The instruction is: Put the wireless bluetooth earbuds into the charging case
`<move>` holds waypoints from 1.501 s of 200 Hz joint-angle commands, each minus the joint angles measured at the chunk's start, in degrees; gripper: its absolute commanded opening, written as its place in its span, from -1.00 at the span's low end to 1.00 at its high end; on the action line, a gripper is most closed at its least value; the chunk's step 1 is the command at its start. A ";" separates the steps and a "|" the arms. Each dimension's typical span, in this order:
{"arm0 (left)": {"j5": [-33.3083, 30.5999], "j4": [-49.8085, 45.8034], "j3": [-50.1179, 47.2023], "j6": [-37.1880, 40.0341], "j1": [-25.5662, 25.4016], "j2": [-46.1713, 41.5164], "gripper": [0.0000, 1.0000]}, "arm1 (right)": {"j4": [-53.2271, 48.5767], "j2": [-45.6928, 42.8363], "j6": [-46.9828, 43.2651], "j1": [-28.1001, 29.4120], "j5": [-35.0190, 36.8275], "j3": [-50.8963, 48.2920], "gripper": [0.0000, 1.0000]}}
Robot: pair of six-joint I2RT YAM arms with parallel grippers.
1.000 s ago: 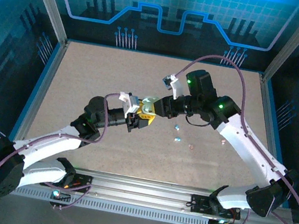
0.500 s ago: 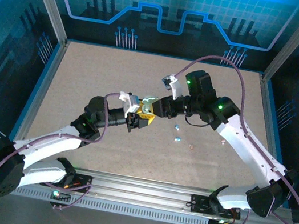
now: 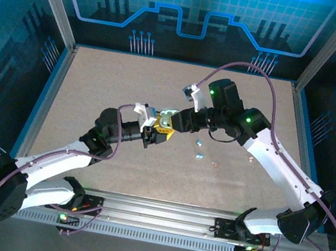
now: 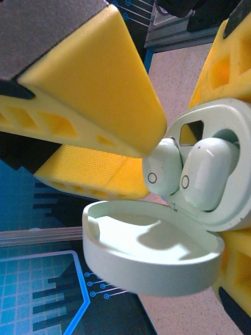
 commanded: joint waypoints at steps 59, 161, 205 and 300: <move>1.02 2.51 1.99 0.95 -0.59 -1.29 -0.29 | -2.91 -1.74 0.64 -0.14 3.73 1.82 -0.36; 0.92 2.76 2.00 0.78 -0.60 -1.19 -0.29 | 0.06 -0.16 1.25 -0.16 -2.36 1.12 -0.45; 0.35 2.89 1.77 0.82 -0.57 -1.59 -0.29 | -3.99 -0.50 0.83 -0.14 4.98 1.48 -0.46; -0.31 0.77 1.48 2.49 -0.64 -1.51 -0.29 | 3.87 -6.71 8.94 -4.70 0.60 -0.07 -0.17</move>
